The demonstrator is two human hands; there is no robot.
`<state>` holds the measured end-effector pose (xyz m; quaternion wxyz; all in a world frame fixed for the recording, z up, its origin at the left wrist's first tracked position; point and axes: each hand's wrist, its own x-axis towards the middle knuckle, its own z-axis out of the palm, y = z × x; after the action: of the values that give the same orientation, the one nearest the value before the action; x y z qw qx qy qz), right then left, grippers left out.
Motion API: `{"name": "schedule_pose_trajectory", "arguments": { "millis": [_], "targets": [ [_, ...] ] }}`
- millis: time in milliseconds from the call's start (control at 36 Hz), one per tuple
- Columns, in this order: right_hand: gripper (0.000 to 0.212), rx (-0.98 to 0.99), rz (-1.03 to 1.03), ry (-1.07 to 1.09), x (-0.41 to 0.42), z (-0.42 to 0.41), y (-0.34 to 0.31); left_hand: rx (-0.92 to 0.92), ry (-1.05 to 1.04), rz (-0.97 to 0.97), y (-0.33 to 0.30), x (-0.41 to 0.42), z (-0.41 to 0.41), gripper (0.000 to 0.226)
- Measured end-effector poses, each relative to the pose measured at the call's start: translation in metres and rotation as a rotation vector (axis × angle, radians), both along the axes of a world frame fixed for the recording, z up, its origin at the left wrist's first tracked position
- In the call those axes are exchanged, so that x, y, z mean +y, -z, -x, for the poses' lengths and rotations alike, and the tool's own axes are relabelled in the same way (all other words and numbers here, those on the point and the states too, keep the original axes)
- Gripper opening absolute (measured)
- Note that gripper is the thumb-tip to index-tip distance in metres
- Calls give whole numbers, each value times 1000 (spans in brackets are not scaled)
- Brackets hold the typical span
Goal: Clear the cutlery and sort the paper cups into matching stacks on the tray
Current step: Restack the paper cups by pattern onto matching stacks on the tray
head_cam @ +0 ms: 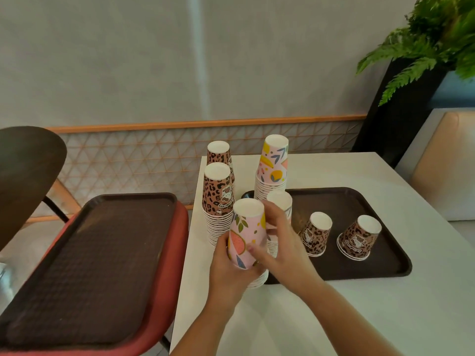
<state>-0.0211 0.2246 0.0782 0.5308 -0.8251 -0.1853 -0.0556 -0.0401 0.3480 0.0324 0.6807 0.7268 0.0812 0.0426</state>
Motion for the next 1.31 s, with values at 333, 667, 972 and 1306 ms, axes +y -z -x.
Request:
{"name": "schedule_pose_trajectory", "arguments": {
  "millis": [333, 667, 972, 1306],
  "targets": [
    [71, 59, 54, 82, 2, -8, 5, 8, 148, -61, 3, 1, -1, 104],
    [61, -208, -148, 251, -11, -35, -62, 89, 132, -161, 13, 7, 8, 93],
    [77, -147, -19, 288, -24, -60, -13, 110, 93, -148, 9, 10, 6, 86],
    [80, -153, 20, 429, -26, -40, 18, 103, 73, -161, -1, 8, 6, 81]
  ]
}}
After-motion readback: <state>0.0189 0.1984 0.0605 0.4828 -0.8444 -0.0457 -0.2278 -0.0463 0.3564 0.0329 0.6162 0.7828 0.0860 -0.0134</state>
